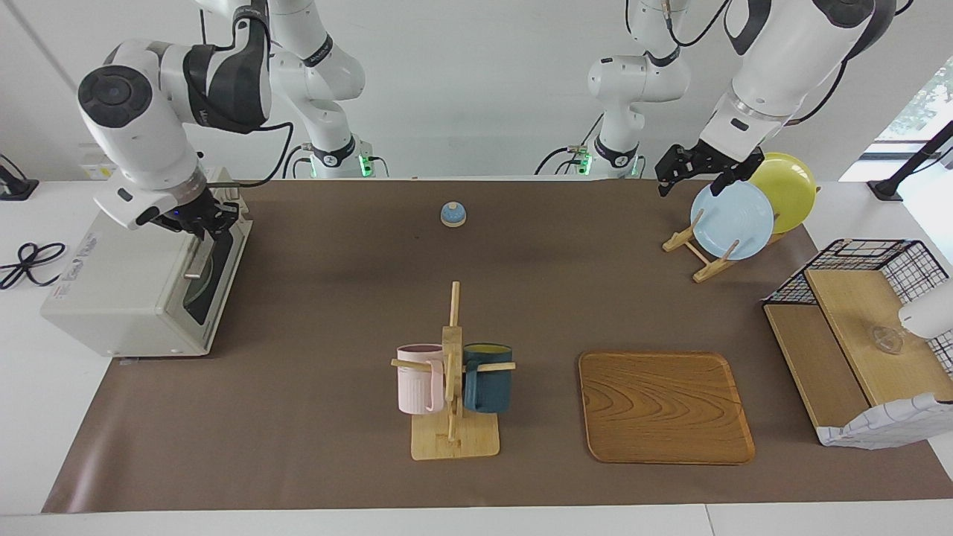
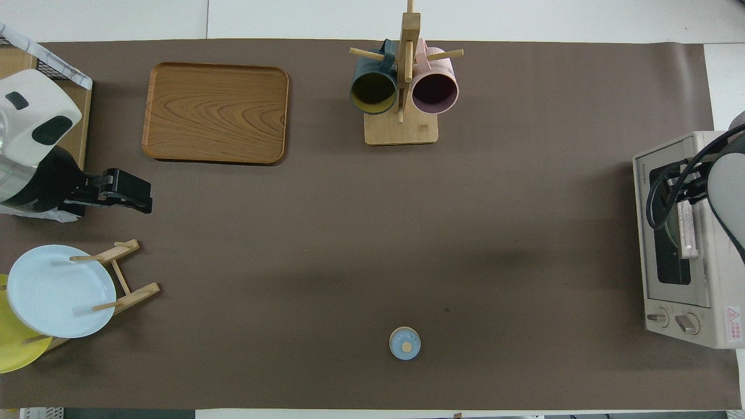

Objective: Put corn in oven
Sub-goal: 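Push the oven door shut with the right gripper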

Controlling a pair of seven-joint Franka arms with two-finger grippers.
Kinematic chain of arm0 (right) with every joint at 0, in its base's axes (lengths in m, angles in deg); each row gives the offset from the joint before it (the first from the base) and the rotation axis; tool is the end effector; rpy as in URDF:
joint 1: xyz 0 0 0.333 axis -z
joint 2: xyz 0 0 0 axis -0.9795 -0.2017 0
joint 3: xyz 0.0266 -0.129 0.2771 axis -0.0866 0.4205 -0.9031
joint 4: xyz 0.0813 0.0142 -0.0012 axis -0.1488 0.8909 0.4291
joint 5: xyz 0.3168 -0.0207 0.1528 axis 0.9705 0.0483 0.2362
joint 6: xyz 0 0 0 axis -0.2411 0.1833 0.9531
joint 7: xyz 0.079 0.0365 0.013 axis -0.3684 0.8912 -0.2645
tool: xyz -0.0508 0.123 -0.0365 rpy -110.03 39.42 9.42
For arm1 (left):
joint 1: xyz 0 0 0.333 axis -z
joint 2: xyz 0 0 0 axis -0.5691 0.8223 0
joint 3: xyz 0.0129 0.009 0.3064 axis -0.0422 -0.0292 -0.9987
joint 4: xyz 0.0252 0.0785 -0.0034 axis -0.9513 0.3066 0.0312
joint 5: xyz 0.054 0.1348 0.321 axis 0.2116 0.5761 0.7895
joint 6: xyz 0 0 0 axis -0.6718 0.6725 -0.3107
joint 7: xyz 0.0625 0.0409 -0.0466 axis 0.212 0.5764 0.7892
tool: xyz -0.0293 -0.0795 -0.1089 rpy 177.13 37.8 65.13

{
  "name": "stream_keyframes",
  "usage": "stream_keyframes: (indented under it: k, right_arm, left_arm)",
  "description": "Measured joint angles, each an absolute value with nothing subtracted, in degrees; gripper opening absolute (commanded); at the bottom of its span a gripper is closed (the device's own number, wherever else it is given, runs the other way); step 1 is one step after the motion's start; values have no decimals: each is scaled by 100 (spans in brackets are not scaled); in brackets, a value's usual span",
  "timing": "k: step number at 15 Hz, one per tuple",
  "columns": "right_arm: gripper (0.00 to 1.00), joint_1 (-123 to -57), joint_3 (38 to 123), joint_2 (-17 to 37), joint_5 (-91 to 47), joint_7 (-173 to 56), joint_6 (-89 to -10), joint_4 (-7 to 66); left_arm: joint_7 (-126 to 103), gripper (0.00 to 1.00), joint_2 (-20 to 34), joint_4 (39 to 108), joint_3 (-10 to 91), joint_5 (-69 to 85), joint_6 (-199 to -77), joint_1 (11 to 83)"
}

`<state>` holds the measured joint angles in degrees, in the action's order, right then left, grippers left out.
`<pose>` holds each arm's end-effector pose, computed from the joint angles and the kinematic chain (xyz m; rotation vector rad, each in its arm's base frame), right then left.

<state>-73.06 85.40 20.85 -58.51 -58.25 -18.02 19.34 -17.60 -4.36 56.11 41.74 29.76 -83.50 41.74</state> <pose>0.5137 -0.0394 0.5148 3.0396 0.1549 -0.3316 0.4776 -0.1052 0.5761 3.0961 -0.0649 -0.1956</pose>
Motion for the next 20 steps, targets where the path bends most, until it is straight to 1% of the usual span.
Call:
stream_keyframes:
  k: [1,6,11,17,20]
  right_arm:
    - [100,-7308,8539,2089,-5649,-5759,-1697,1829]
    - [100,-7327,8529,2119,-5369,-5610,-1223,1316]
    - [100,-7411,8334,2126,-5362,-5161,-1237,1221]
    - [100,-7416,8340,2268,-5362,-5140,-1248,1192]
    - [100,-7421,8333,2277,-5362,-5140,-1374,1191]
  left_arm:
    - [-1760,100,-436,5611,4169,2976,-8350,4172]
    - [-1760,100,-436,5611,4153,2976,-8352,4136]
    - [-1760,100,-436,5611,4152,2976,-8352,4105]
    - [-1760,100,-436,5611,4152,2976,-8352,4100]
    - [-1760,100,-436,5611,4152,2976,-8352,4099]
